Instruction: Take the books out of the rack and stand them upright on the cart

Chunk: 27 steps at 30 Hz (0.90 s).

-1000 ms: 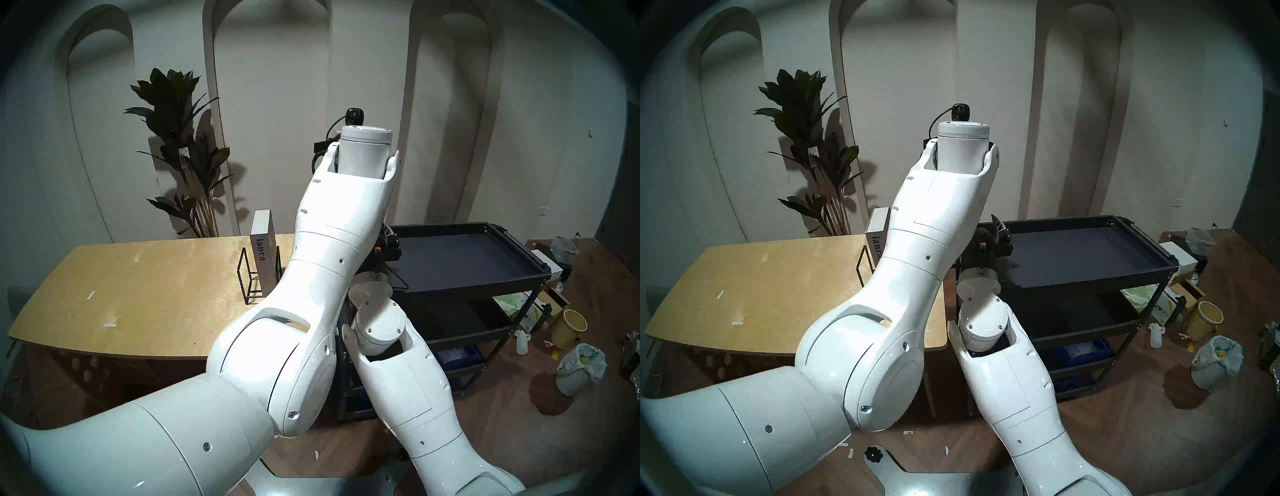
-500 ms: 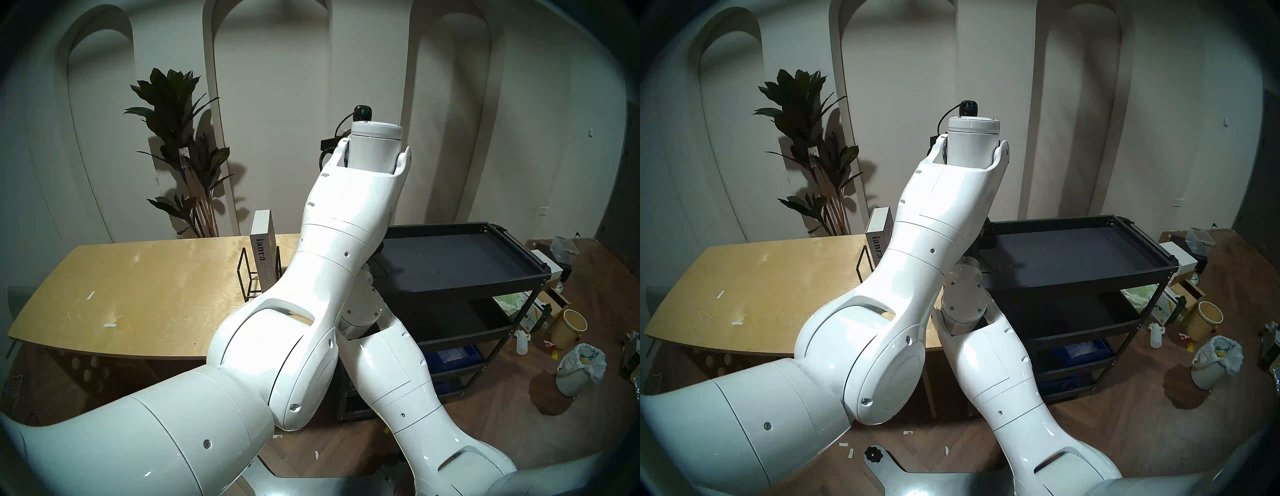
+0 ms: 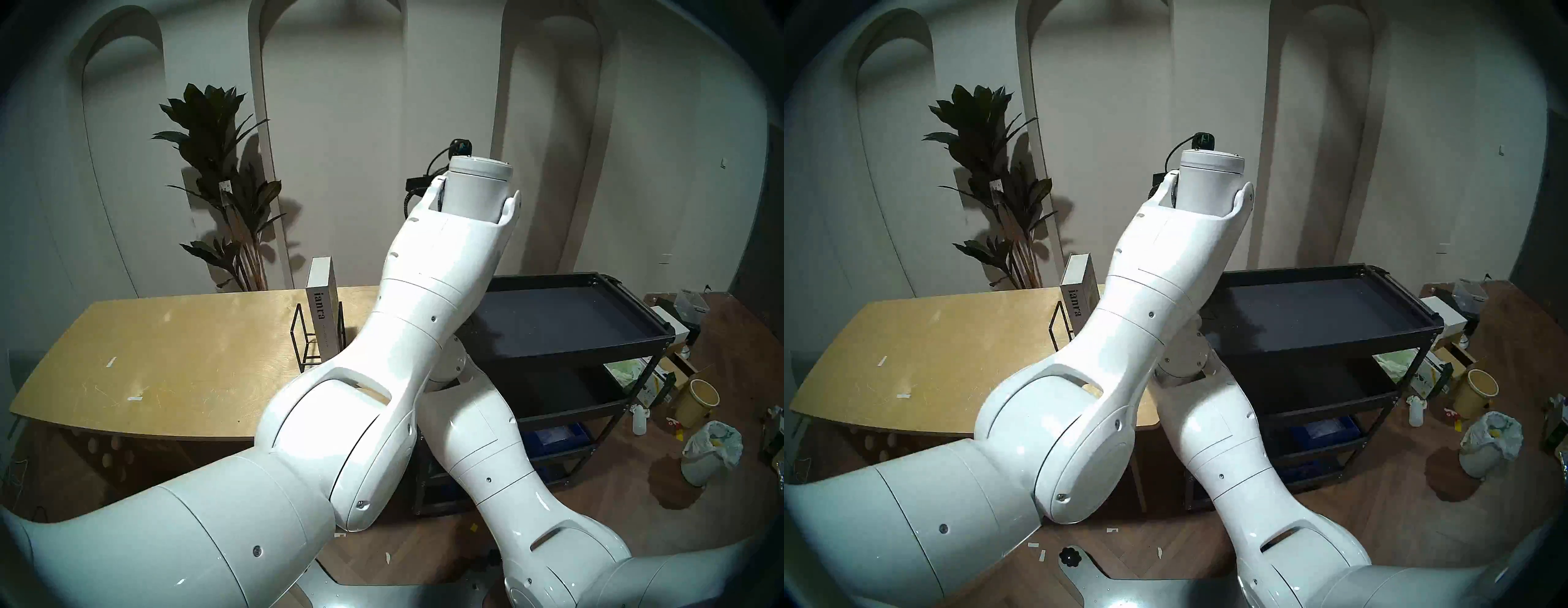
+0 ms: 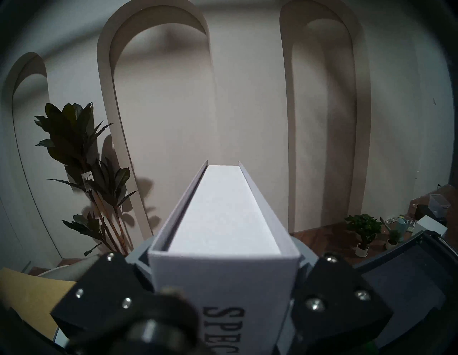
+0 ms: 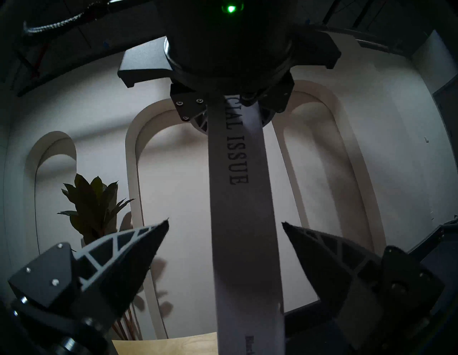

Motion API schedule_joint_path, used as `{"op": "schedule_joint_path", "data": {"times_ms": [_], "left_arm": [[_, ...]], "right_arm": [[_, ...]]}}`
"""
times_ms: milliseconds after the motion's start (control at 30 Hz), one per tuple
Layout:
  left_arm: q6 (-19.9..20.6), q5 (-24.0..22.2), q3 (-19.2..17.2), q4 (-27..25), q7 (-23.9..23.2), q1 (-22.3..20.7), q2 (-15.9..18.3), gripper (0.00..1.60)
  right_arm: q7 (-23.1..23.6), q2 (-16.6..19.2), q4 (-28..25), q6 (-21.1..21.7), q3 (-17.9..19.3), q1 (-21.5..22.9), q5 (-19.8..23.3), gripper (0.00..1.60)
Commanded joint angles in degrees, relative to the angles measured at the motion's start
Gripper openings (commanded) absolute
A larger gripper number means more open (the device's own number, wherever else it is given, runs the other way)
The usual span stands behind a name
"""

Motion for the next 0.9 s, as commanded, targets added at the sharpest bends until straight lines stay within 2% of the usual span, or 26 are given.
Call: {"op": "schedule_joint_path", "data": {"times_ms": [0, 367, 867], "left_arm": [[0.02, 0.21, 2.45, -2.83, 0.76, -0.74, 0.29, 0.00], [-0.48, 0.39, 6.48, -5.56, 1.53, 0.72, 3.21, 0.00], [0.52, -0.24, 13.57, -8.63, -1.45, 2.05, 7.91, 0.00]], "right_arm": [[0.48, -0.49, 0.58, -1.59, 0.77, 4.32, 2.03, 1.60], [1.75, -0.39, 1.69, -1.11, 2.85, 5.67, 8.34, 1.60], [4.65, 0.34, 3.99, -0.83, 3.45, 7.18, 14.33, 1.60]]}}
